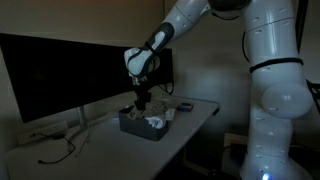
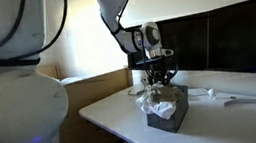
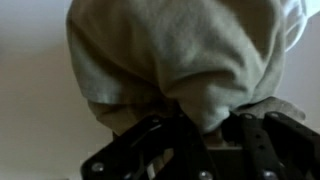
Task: Put the clothes on the table into the grey box
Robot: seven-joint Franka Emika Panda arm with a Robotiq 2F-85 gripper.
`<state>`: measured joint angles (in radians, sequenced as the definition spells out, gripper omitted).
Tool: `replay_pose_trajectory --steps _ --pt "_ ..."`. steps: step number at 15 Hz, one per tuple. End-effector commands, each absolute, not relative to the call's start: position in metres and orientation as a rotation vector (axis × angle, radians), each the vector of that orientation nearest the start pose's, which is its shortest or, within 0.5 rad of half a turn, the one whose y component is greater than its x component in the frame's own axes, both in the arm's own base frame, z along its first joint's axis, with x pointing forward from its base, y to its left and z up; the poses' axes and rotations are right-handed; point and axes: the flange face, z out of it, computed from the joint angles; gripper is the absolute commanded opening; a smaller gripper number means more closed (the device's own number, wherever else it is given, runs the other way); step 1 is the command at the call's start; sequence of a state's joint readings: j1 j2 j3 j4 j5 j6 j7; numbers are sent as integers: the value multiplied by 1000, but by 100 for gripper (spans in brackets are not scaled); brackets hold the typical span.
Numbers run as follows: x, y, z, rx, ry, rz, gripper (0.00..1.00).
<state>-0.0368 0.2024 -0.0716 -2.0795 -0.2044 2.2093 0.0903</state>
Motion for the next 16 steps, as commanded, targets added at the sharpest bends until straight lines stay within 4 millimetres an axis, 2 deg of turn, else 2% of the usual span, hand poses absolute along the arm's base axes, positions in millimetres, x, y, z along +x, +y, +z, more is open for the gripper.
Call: replay_pose_trajectory --steps 1,4,8,10,15,16 --pt "571 -76 285 -3327 131 273 12" --pt "576 -82 255 -3332 137 373 12" --pt "578 -93 225 -3323 137 499 12" --pt "580 -95 218 -3318 134 546 12" --pt "585 -97 216 -3312 112 603 11" --pt "586 -97 215 -3310 110 596 27"
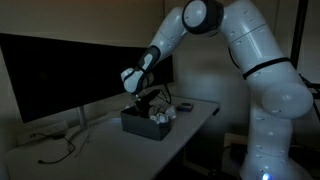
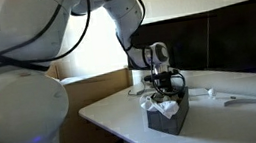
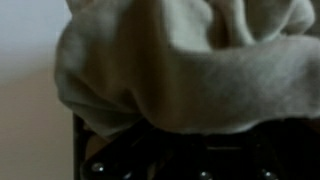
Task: Put the clothes on the table into the grey box
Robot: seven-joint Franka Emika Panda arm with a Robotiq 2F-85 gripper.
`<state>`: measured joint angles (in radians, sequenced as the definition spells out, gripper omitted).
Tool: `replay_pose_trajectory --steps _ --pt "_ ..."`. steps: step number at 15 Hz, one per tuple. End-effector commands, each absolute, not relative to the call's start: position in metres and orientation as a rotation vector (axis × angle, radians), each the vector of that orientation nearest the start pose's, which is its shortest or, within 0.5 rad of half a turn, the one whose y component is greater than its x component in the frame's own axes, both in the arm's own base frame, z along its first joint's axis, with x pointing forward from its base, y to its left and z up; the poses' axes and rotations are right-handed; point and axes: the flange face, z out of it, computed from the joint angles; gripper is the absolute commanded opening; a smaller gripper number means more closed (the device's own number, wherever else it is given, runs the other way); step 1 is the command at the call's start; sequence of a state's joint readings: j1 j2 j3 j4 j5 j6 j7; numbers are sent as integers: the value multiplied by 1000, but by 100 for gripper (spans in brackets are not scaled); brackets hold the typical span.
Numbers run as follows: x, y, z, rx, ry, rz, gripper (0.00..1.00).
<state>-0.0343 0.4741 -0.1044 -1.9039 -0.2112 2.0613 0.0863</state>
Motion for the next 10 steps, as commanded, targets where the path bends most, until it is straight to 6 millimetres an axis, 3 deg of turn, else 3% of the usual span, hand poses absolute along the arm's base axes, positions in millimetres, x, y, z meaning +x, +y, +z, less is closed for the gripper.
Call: replay_pose_trajectory --steps 1,3,4,9,10 --pt "587 -97 215 -3313 101 588 46" --pt "588 -98 213 -3322 80 568 57" --pt "595 -82 240 -3329 61 551 64" --pt "605 -86 290 -3398 7 449 96" --pt "608 -86 300 -3415 -1 422 98"
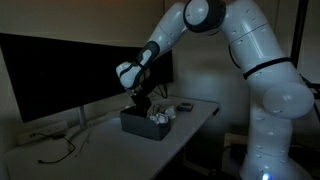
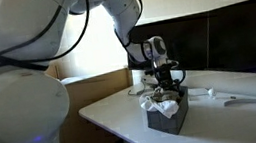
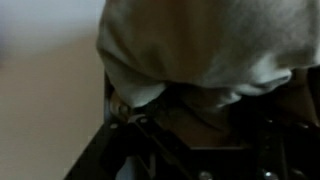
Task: Put the clothes on the table into the grey box
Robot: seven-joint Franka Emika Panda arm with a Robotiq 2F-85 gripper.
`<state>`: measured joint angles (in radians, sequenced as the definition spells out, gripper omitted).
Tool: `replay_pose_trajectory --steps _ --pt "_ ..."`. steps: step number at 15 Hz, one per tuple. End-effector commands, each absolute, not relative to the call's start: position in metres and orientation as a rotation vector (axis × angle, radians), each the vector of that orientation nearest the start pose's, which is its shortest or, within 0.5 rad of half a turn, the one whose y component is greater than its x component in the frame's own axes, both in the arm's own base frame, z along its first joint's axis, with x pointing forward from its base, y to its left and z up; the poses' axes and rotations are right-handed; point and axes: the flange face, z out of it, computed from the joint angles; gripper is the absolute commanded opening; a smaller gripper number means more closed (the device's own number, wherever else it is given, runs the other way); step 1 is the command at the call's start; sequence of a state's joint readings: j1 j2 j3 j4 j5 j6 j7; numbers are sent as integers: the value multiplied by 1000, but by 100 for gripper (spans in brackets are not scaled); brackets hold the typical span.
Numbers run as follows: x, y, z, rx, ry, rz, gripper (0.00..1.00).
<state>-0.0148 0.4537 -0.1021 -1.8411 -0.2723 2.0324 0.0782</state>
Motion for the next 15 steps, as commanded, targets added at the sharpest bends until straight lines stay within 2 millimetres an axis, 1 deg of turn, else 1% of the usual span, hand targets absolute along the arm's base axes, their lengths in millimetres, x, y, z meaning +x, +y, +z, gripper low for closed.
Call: replay_pose_trajectory --steps 1,4,6,8,10,12,15 --pt "610 -86 312 -3433 -11 392 100" --pt "617 -85 349 -3476 -26 283 100" --pt "620 -80 377 -3484 -33 210 100" --pt "620 -70 401 -3466 -77 138 100" --pt "617 -57 422 -3434 -181 74 100" --pt "614 -41 437 -3390 -297 34 100" --pt "609 -17 450 -3329 -462 4 100"
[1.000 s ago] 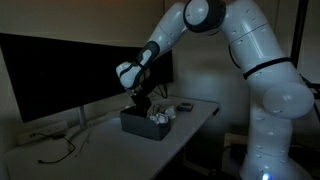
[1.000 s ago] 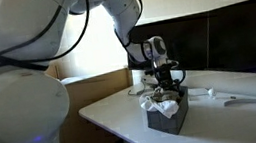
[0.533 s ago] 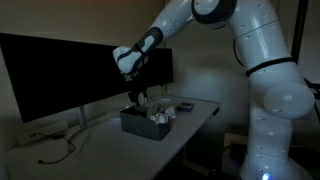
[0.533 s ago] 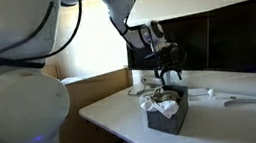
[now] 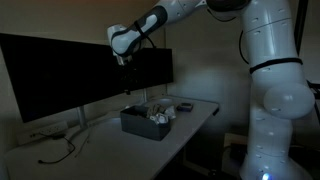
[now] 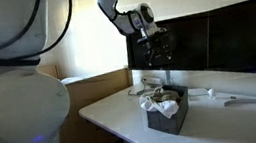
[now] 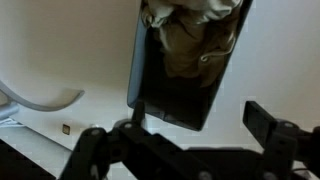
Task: Put the clothes on the table into the grey box
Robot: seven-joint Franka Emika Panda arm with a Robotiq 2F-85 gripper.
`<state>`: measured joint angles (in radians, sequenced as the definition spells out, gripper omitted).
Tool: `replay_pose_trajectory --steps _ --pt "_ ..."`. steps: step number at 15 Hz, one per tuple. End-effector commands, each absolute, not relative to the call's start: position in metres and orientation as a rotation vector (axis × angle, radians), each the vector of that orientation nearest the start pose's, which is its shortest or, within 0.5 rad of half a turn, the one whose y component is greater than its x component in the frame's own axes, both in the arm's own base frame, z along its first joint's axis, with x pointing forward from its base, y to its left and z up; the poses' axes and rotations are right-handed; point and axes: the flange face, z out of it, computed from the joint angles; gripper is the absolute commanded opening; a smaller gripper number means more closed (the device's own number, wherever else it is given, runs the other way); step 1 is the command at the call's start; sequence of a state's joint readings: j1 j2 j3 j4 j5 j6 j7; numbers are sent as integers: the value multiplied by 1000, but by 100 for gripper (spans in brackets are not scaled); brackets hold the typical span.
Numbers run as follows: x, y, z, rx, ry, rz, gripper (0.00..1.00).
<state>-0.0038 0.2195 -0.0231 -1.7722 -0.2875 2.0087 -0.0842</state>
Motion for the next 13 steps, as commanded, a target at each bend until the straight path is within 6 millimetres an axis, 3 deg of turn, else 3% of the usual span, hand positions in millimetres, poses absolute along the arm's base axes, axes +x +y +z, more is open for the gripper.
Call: replay_pose_trajectory --steps 1,5,8,9,13 --pt "608 -10 453 -3306 -517 -2 100" --pt "604 19 453 -3219 -693 1 100" --pt "597 26 452 -3138 -808 10 100" --pt "613 26 448 -3203 -726 -4 100" --pt "609 29 448 -3174 -775 2 100"
